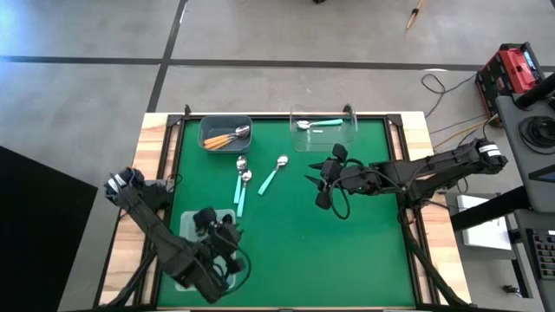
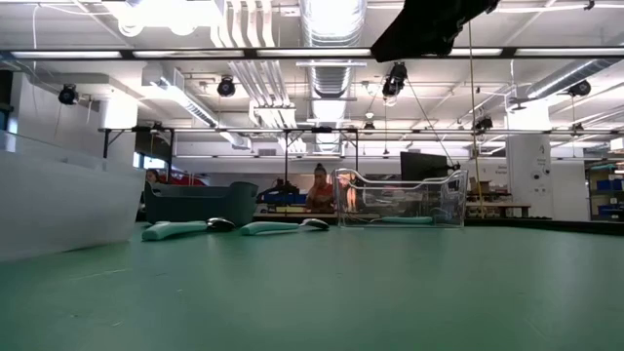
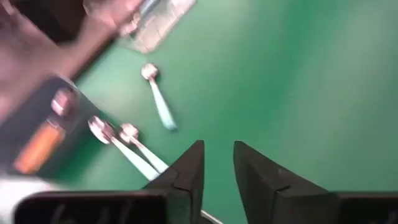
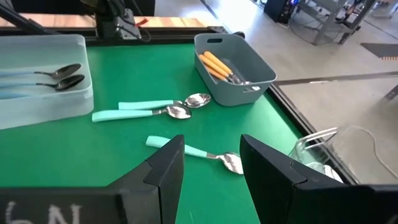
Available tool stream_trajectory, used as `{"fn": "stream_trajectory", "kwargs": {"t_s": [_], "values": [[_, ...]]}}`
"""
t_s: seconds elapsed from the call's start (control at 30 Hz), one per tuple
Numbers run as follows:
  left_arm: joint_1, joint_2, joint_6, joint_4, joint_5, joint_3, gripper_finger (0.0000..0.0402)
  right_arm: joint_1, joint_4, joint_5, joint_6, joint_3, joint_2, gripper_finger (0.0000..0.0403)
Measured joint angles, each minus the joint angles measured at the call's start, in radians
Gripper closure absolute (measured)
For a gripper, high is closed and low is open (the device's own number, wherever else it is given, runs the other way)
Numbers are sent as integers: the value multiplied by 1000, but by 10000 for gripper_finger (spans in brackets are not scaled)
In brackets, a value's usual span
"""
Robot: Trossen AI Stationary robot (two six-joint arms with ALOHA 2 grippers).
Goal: Sort silverware by color (type)
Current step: Adjust the light blue spoon
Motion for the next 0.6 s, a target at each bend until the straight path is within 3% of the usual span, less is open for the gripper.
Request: {"fn": "stream_trajectory", "kwargs": {"t_s": [0.17,0.27,0.6], "values": [[66,-53,193,9,-34,-72,387,0,23,0,2,0,28,255],[101,-106,278,59,-39,-152,397,-3,31,0,3,0,34,255],[219,-409,637,516,20,-551,401,-69,74,1,62,0,51,255]]}}
